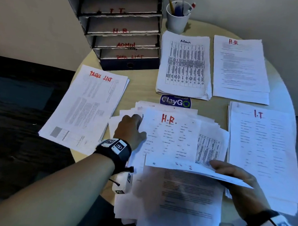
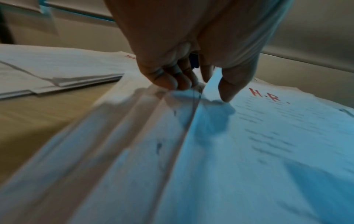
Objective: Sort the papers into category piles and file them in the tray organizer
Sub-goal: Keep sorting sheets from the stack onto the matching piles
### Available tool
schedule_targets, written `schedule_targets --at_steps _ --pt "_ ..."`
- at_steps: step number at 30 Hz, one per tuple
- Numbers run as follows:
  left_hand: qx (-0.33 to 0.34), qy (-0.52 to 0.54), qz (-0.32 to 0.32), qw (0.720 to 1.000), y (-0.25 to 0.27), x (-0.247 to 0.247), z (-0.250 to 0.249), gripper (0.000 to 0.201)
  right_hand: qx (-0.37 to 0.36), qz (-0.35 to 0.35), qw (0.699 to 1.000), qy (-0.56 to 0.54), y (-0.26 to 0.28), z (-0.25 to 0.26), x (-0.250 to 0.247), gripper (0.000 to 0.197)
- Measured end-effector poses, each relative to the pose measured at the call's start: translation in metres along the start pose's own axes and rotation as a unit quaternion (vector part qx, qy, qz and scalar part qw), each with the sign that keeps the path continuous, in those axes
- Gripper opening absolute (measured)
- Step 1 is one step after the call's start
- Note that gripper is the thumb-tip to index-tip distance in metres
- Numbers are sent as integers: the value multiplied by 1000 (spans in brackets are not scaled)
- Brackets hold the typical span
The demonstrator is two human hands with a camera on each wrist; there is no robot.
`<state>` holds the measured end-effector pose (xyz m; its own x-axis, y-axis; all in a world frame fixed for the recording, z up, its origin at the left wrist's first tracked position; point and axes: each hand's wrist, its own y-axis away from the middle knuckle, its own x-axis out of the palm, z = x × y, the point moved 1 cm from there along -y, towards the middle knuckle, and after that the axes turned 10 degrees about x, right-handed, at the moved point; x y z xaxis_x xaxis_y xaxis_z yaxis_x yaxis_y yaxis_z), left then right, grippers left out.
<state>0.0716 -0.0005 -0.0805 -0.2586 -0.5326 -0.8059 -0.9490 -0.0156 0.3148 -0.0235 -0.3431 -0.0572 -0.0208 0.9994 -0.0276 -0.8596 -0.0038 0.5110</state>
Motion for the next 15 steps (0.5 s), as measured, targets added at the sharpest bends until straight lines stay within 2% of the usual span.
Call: schedule_targets --at_steps 1,2,3,4,5,7,9,10,12,13,15 --pt "9 -7 9 1000 1 3 0 35 10 -2 1000 -7 0 -1 0 23" --pt "14 -7 16 1000 1 5 -2 30 20 -7 1000 -3 2 0 1 20" --pt "28 12 13 999 2 5 -3 22 24 -9 1000 -13 5 3 2 9" --pt "46 55 12 997 4 5 -5 19 19 -10 1000 7 7 5 3 8" --pt "72 113 13 991 7 4 -8 23 15 -12 999 28 7 7 4 21" --pt "110 243 42 963 22 -3 -22 26 24 -53 998 34 7 14 5 31" --pt "124 352 109 921 43 -9 -38 24 24 -77 997 -2 4 15 5 22" --pt "126 392 138 901 52 -10 -42 22 30 -67 997 -23 0 14 3 16" --pt "123 437 184 872 66 -10 -44 12 38 -47 997 -38 -6 7 2 32" --pt "121 447 199 864 70 -9 -41 22 50 -53 997 -38 -7 5 2 34" --pt "119 448 223 858 70 -12 -35 33 69 -76 995 -10 -8 7 5 24"
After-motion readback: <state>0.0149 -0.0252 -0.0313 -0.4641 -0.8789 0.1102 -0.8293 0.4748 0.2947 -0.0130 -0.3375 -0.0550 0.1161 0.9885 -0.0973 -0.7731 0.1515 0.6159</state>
